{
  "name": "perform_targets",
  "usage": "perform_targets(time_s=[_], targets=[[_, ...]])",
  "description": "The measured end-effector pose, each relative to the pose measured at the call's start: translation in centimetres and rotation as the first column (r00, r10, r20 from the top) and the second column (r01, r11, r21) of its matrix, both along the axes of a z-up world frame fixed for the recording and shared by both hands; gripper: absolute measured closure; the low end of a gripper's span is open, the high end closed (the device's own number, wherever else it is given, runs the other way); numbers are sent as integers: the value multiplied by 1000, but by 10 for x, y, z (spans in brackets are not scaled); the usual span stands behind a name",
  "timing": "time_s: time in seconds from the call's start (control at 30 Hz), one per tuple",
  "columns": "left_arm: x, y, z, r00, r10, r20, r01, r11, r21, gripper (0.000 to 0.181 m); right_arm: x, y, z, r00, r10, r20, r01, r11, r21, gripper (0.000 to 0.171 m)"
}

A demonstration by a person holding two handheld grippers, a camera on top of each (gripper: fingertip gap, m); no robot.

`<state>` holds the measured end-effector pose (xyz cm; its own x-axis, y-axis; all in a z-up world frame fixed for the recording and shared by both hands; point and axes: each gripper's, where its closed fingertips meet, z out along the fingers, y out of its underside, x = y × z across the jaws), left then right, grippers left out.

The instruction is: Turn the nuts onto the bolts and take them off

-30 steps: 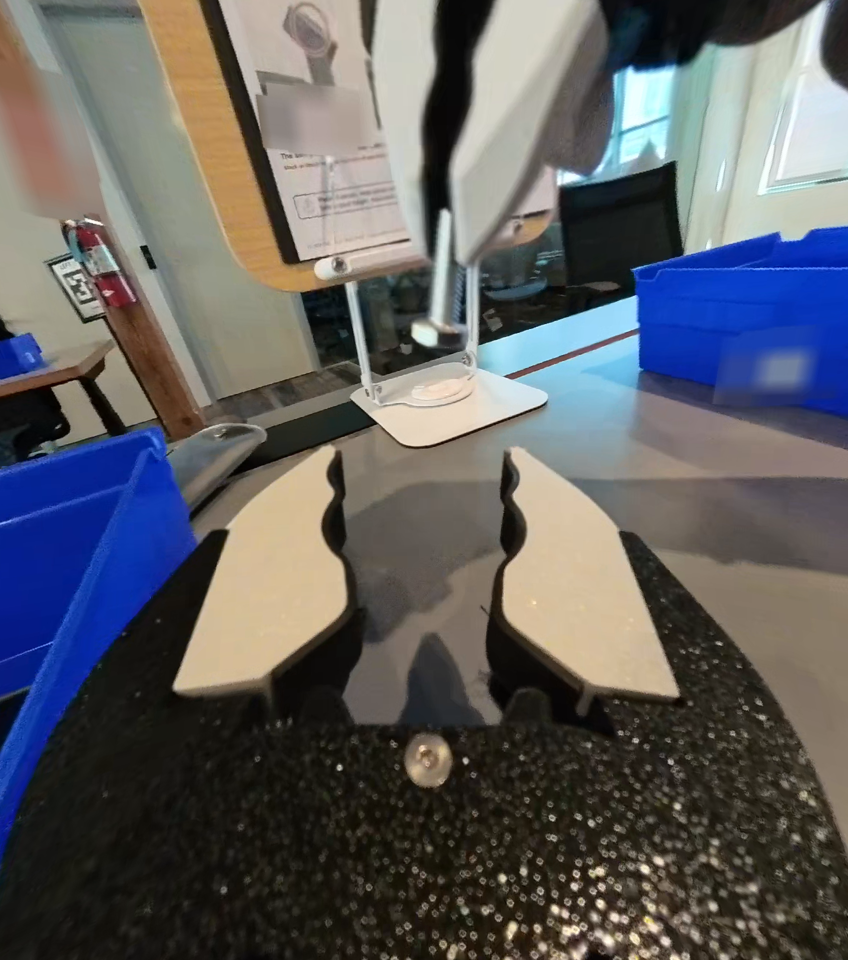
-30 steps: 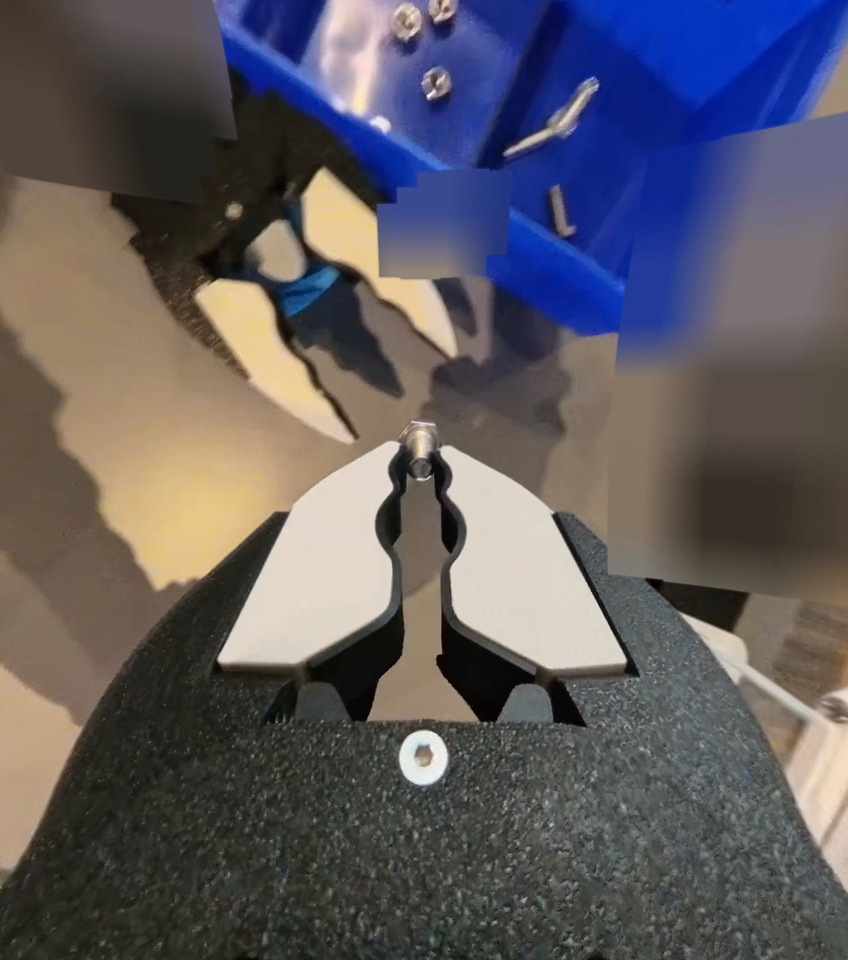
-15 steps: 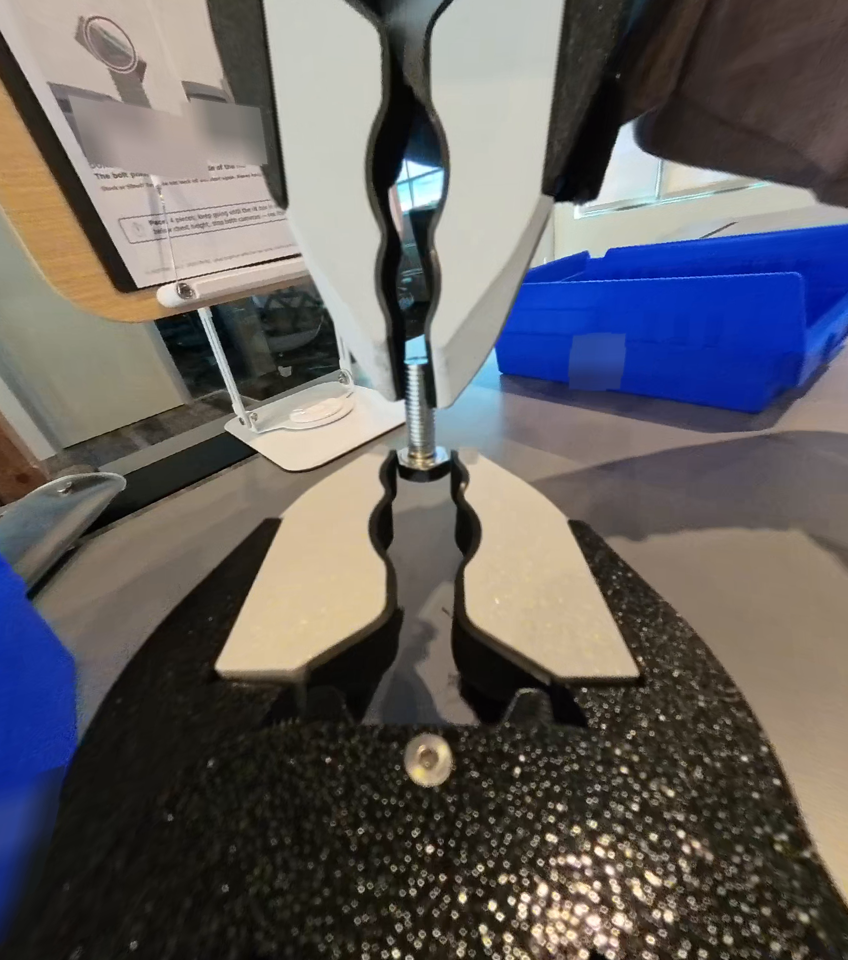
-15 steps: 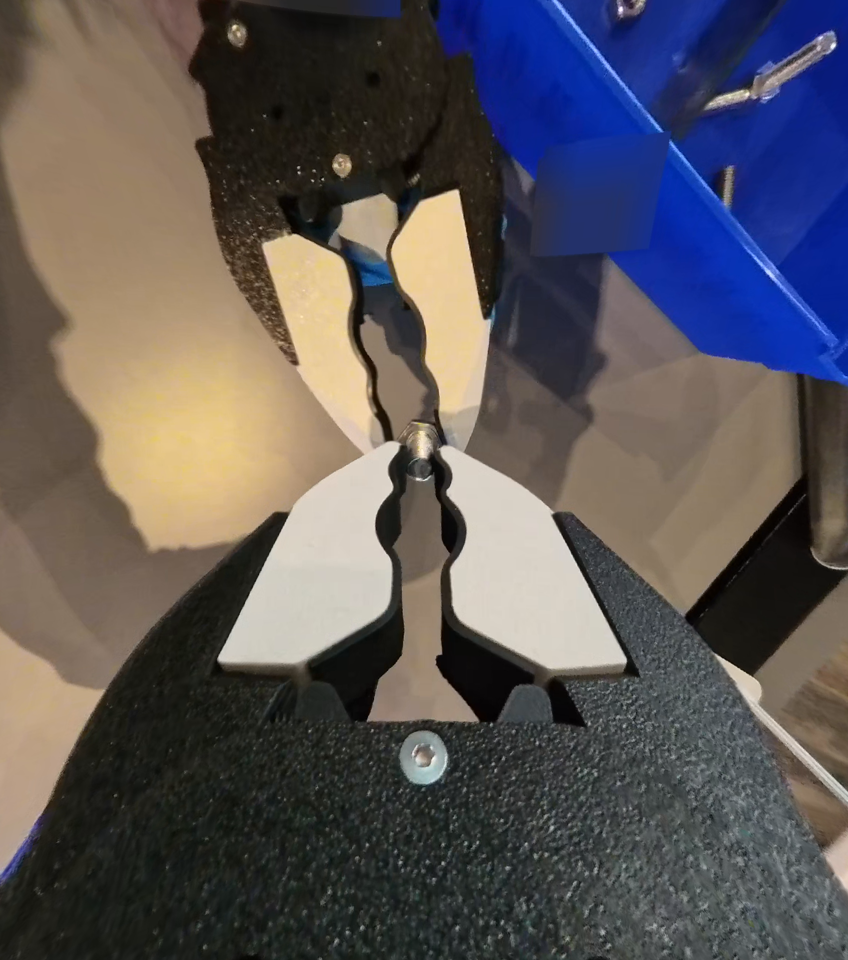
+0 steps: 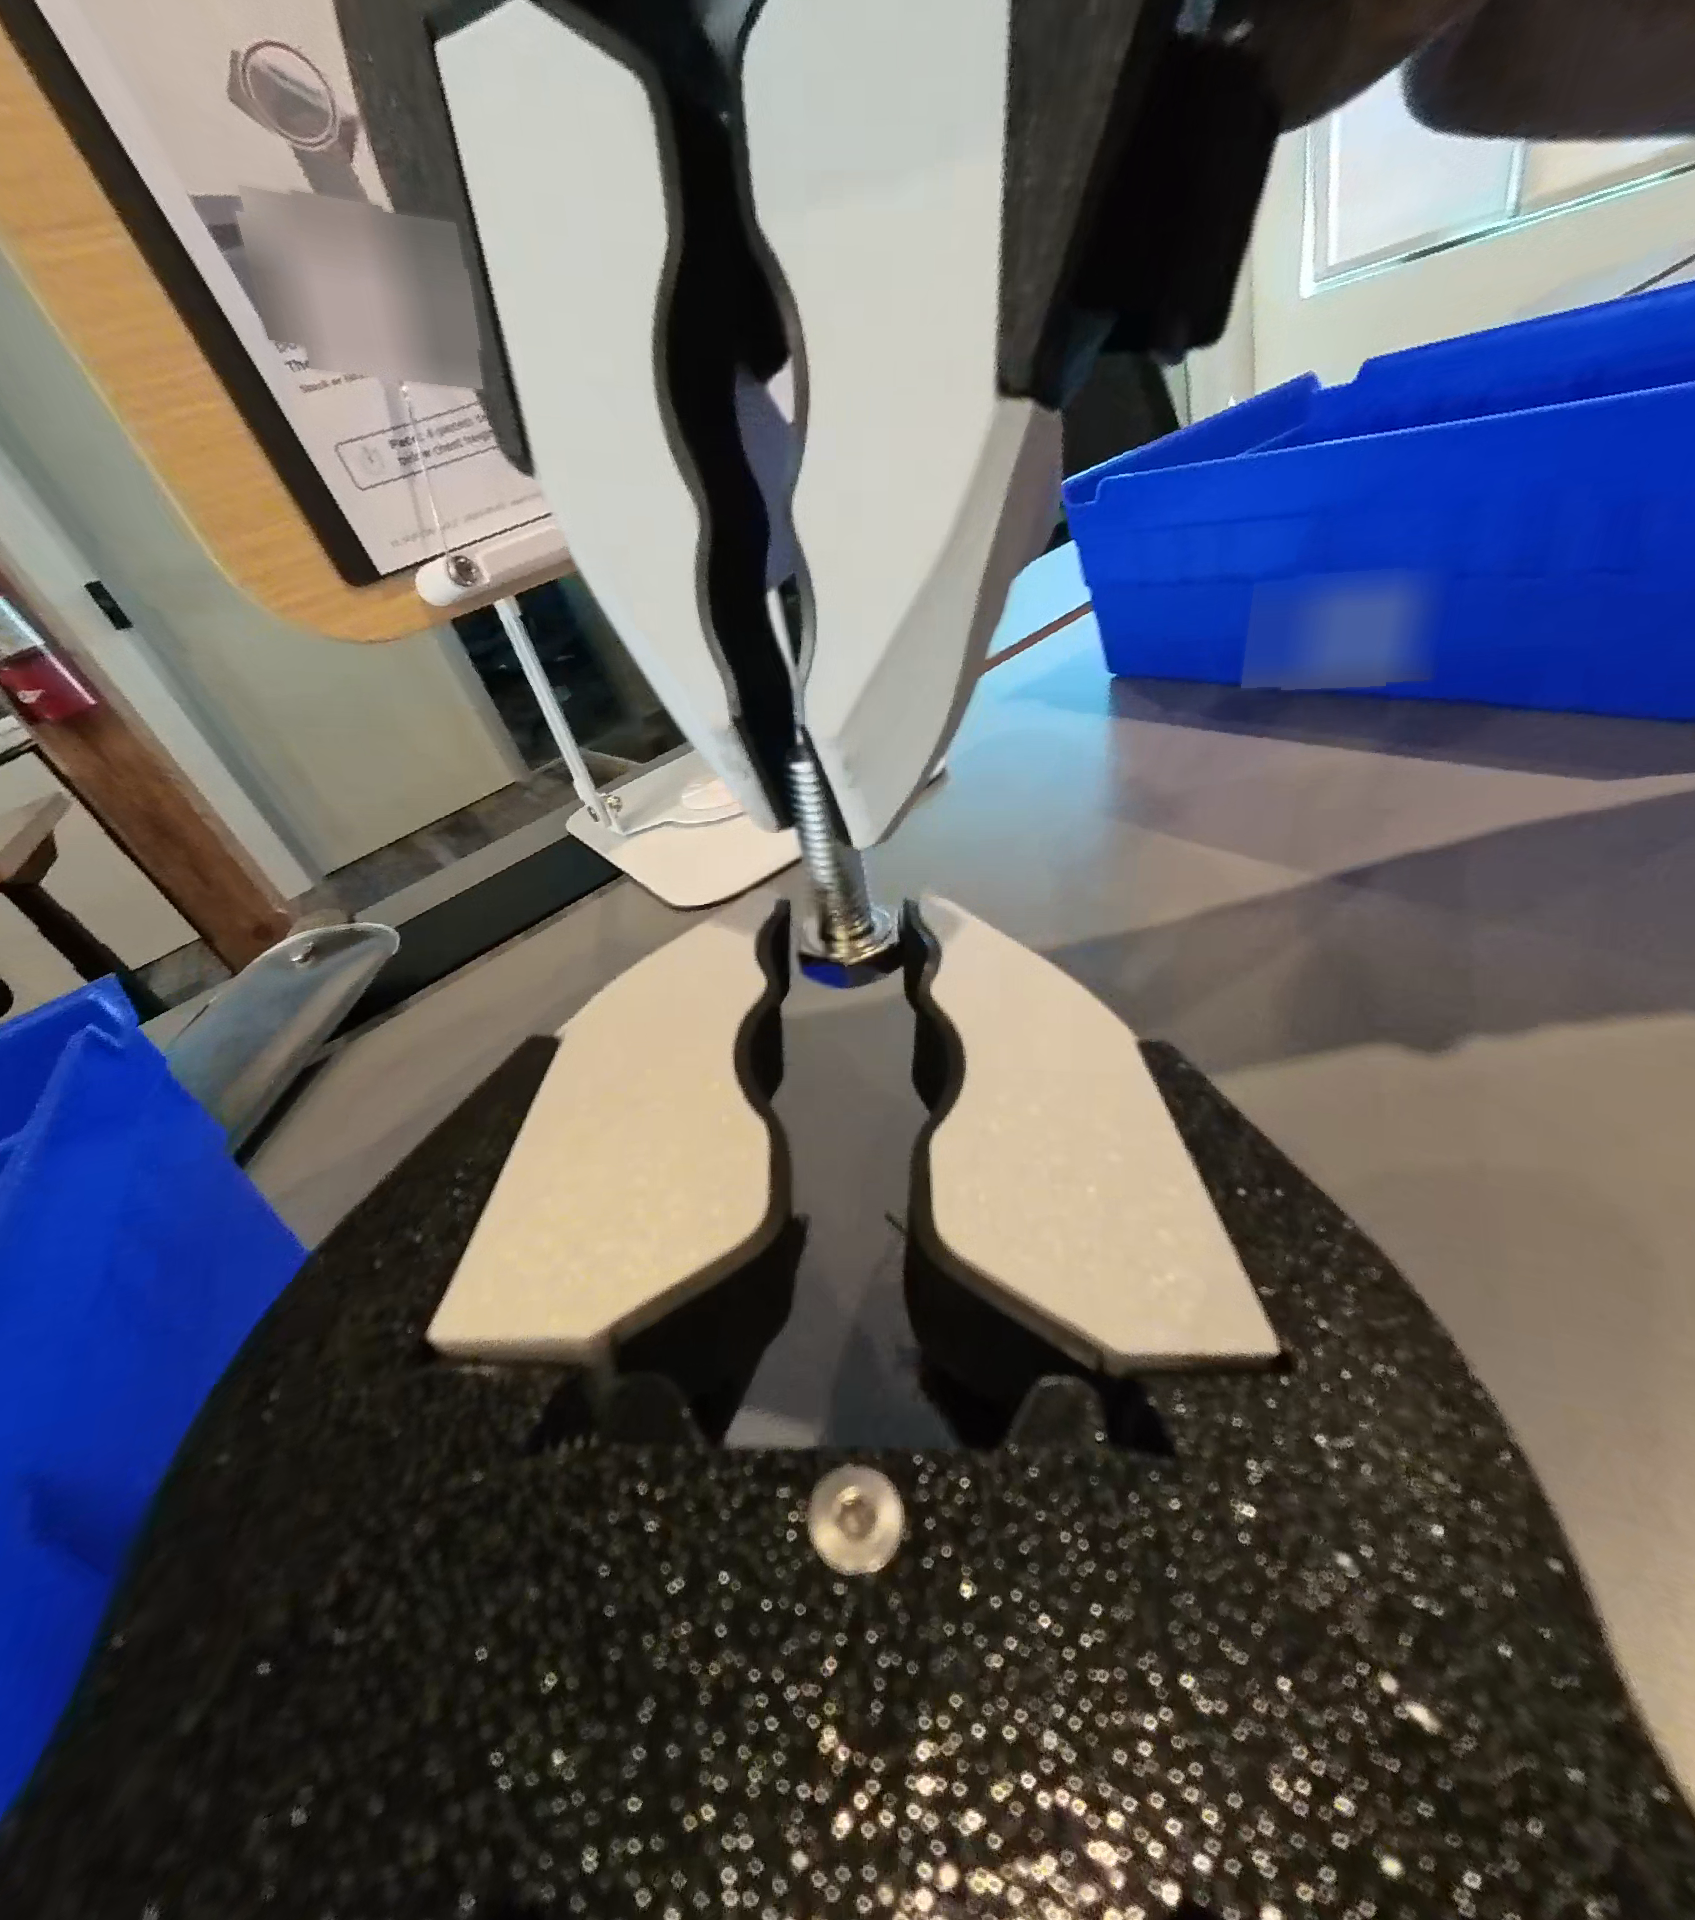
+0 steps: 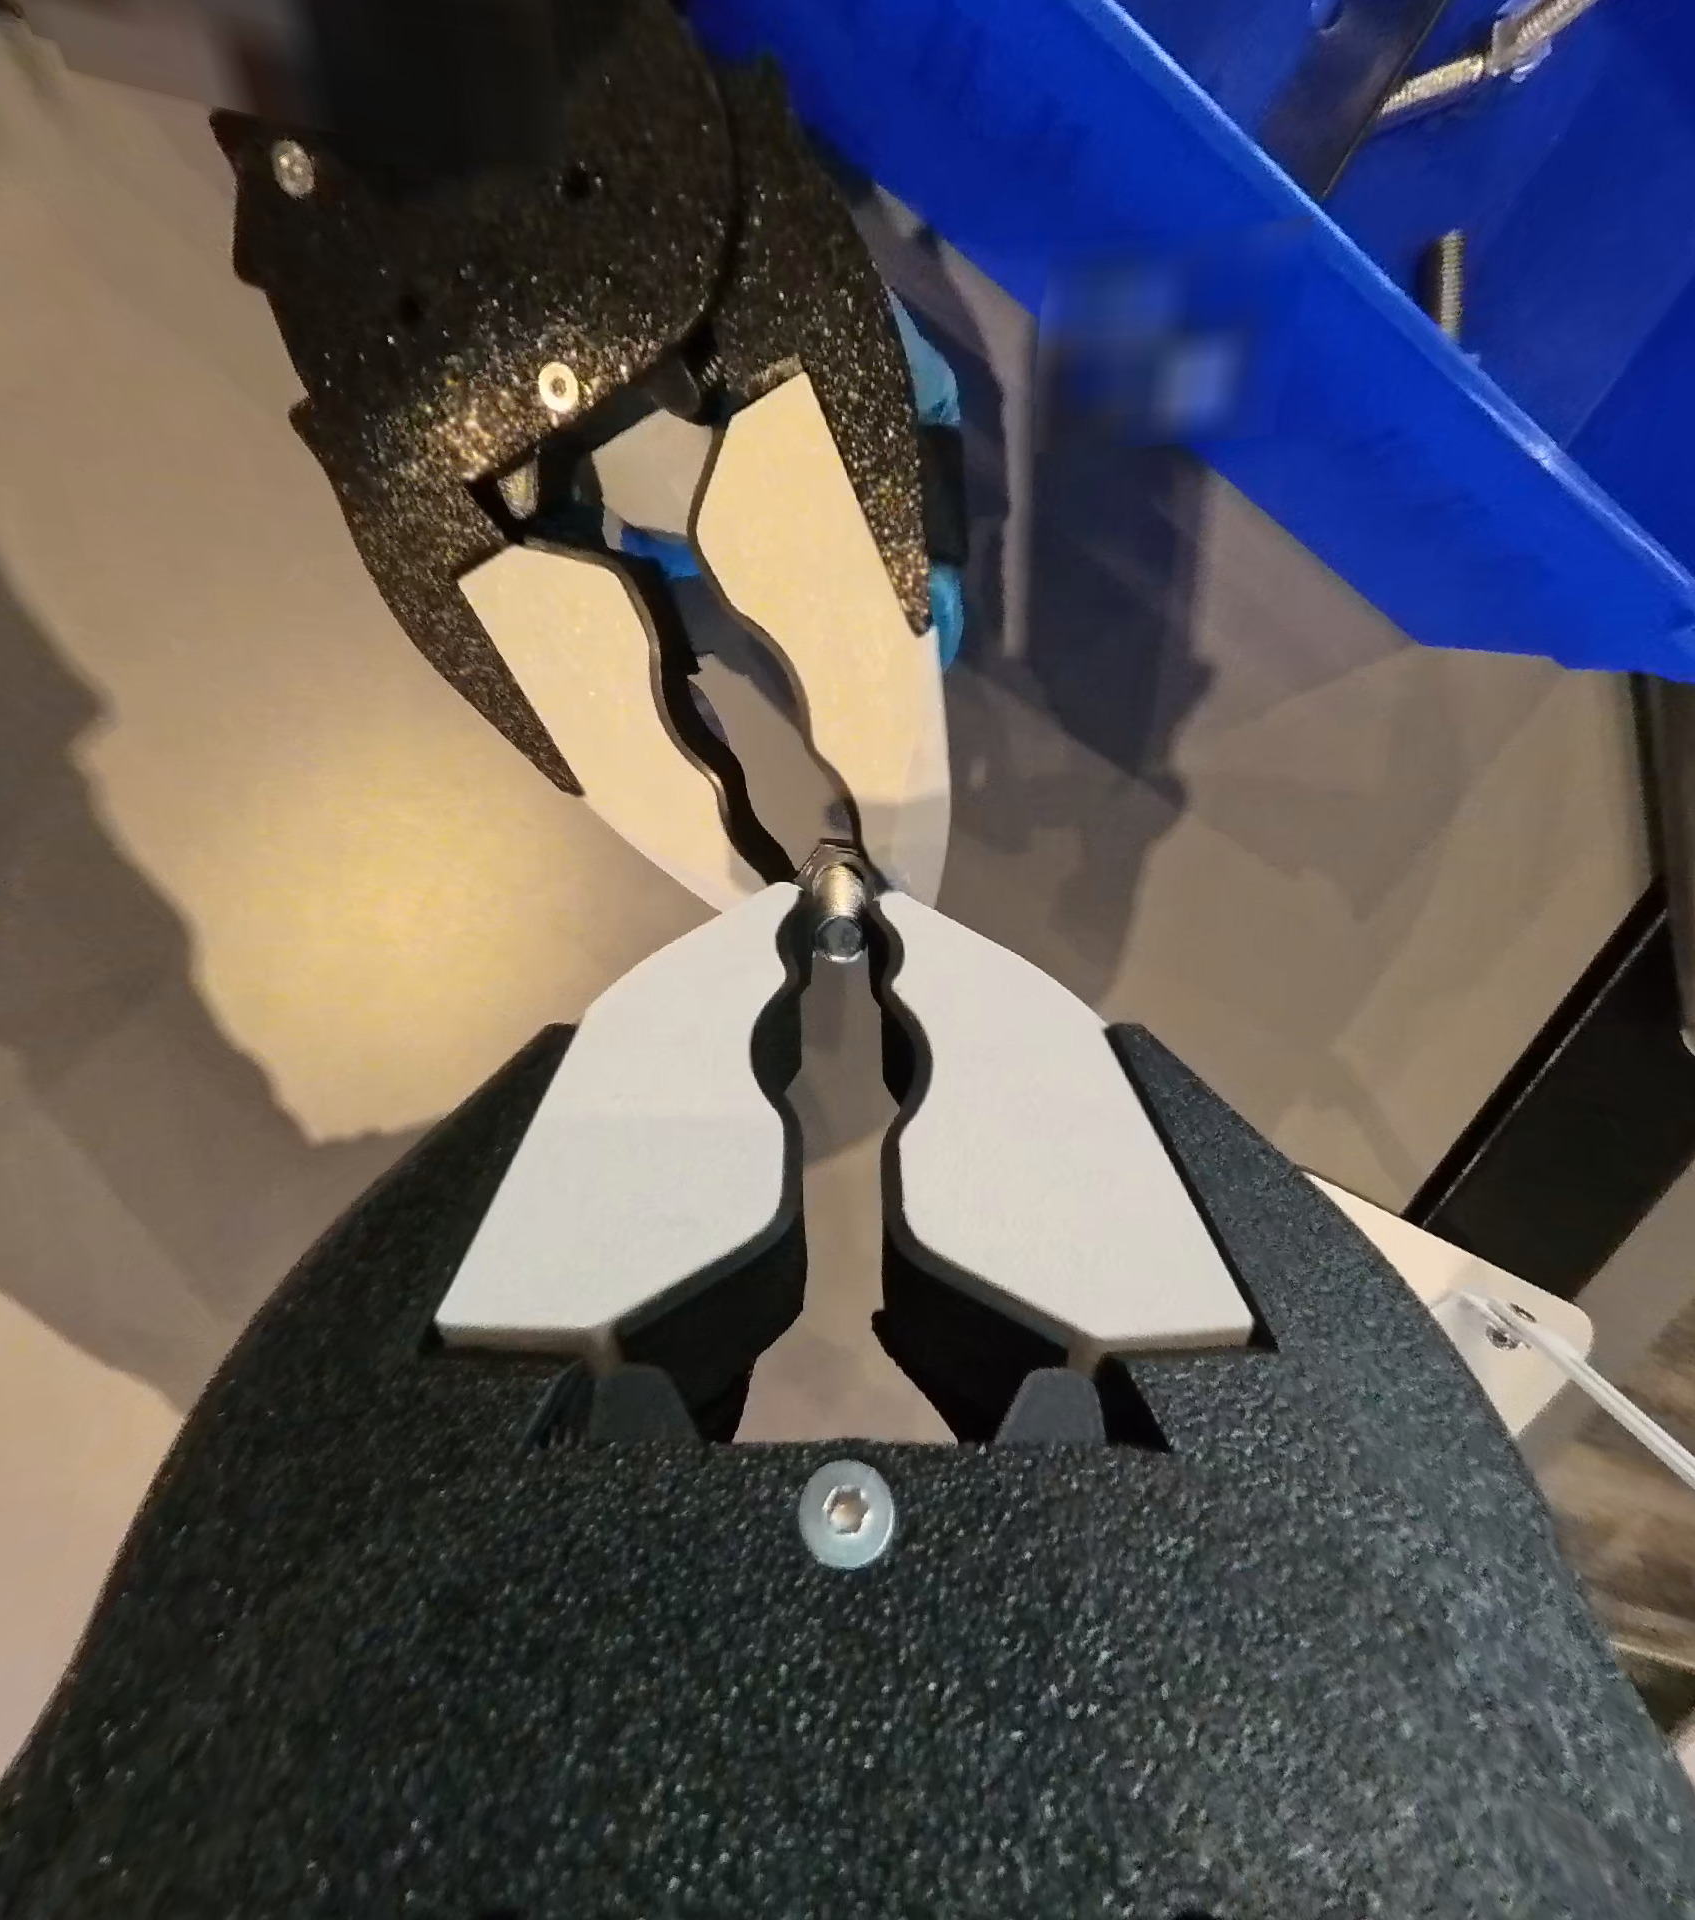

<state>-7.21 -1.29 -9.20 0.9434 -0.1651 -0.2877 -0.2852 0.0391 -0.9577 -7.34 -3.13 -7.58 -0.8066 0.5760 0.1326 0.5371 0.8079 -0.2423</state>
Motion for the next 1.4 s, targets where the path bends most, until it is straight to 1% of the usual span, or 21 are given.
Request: perform_targets(time_s=[0.1, 0.17, 0.2, 0.23, 0.77, 0.83, 0.93, 1.0, 1.07, 1.13, 1.2, 1.3, 1.4], targets=[[-2, 0, 0, 1000, 18, -2, -18, 1000, 4, 153, 0, -1, 2, 1000, -1, -2, 1, 1000, -15, 162], [-3, 2, -3, 1000, 18, 7, -18, 1000, -19, 152, -1, -1, 3, 1000, 0, -8, 0, 1000, -16, 162], [-3, 2, -4, 1000, 14, 11, -14, 1000, -26, 159, 0, 0, 4, 1000, -1, -9, 0, 1000, -14, 161], [-2, 1, -4, 1000, 5, 14, -5, 1000, -27, 163, -1, 0, 4, 1000, -2, -10, 2, 1000, -13, 161], [-5, 2, -2, 999, 20, 51, -17, 999, -47, 163, -3, 1, 6, 1000, -15, -17, 14, 999, -38, 162], [-8, 1, 2, 998, 23, 59, -22, 999, -28, 163, -5, -1, 10, 999, -20, -31, 17, 997, -76, 161], [-12, 3, -1, 998, 45, 54, -43, 998, -43, 163, -8, -1, 20, 998, -58, -16, 55, 987, -151, 146], [-13, 5, -3, 996, 46, 73, -42, 997, -57, 163, -21, 3, 36, 994, -64, -90, 47, 983, -179, 145], [-13, 6, -4, 996, 43, 84, -37, 997, -66, 163, -43, -4, 59, 983, -55, -178, 8, 967, -256, 145], [-12, 6, -6, 996, 35, 83, -29, 997, -76, 163, -67, -23, 74, 975, -5, -222, -65, 950, -306, 146], [-10, 5, -7, 997, 25, 79, -19, 996, -82, 163, -90, -45, 73, 973, 93, -211, -151, 948, -278, 147], [-5, 1, -7, 997, -4, 80, 11, 996, -90, 163, -122, -84, 54, 962, 246, -115, -266, 937, -224, 139], [2, 0, -9, 997, -31, 73, 38, 994, -99, 163, -150, -115, 24, 918, 396, -24, -396, 911, -113, 139]])
